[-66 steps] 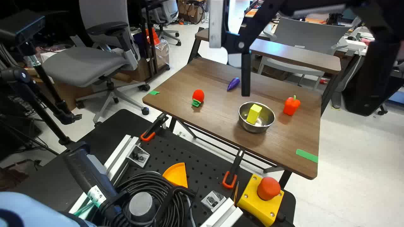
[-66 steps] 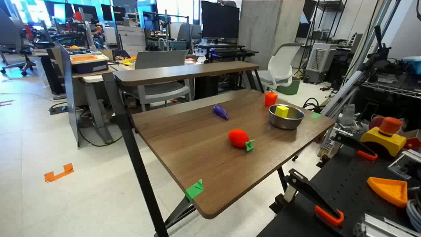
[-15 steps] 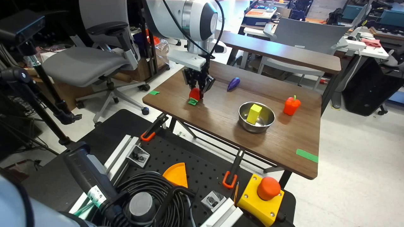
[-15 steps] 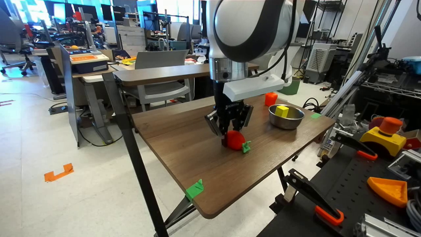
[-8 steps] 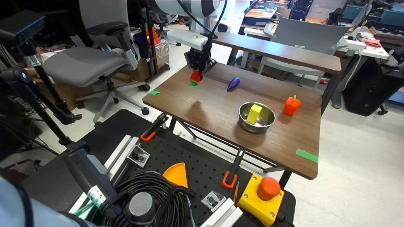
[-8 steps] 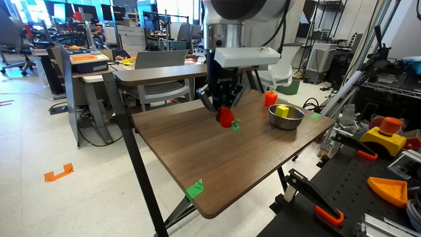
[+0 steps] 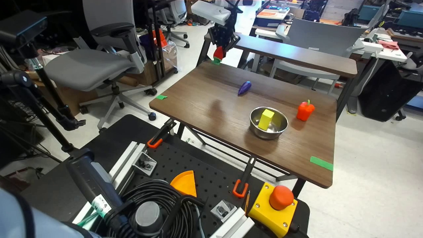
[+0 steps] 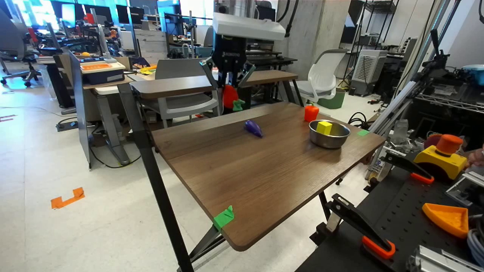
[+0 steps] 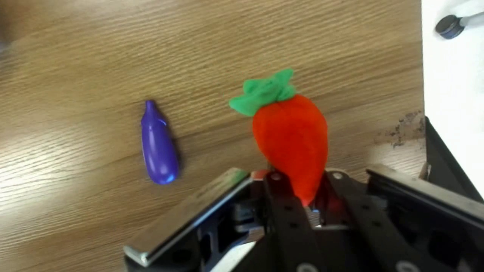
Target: Move the strawberry plush backwards
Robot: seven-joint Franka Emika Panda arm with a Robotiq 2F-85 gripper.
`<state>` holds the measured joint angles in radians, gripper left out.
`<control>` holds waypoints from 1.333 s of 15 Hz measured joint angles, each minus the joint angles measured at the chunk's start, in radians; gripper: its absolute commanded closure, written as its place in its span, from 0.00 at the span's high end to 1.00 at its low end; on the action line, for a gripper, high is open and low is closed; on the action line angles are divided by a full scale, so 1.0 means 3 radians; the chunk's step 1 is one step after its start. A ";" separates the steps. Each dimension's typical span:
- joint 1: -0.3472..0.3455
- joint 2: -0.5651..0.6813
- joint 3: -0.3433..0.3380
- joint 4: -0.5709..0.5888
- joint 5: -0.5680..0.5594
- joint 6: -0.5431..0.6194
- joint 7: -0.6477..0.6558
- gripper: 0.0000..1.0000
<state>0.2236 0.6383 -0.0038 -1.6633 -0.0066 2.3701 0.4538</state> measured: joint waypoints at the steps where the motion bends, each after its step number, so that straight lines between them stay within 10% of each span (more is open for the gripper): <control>1: 0.0004 0.0108 0.0000 0.0155 0.0000 -0.0062 0.0039 0.03; 10: 0.0161 0.1101 0.0000 0.1232 0.0000 -0.0513 0.0277 0.03; 11: 0.0177 0.1183 0.0000 0.1325 0.0000 -0.0557 0.0283 0.38; 20: 0.0250 0.1327 0.0094 0.1617 0.0000 -0.0765 0.0169 0.96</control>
<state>0.2986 1.0365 0.0243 -1.1783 -0.0067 2.1406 0.5045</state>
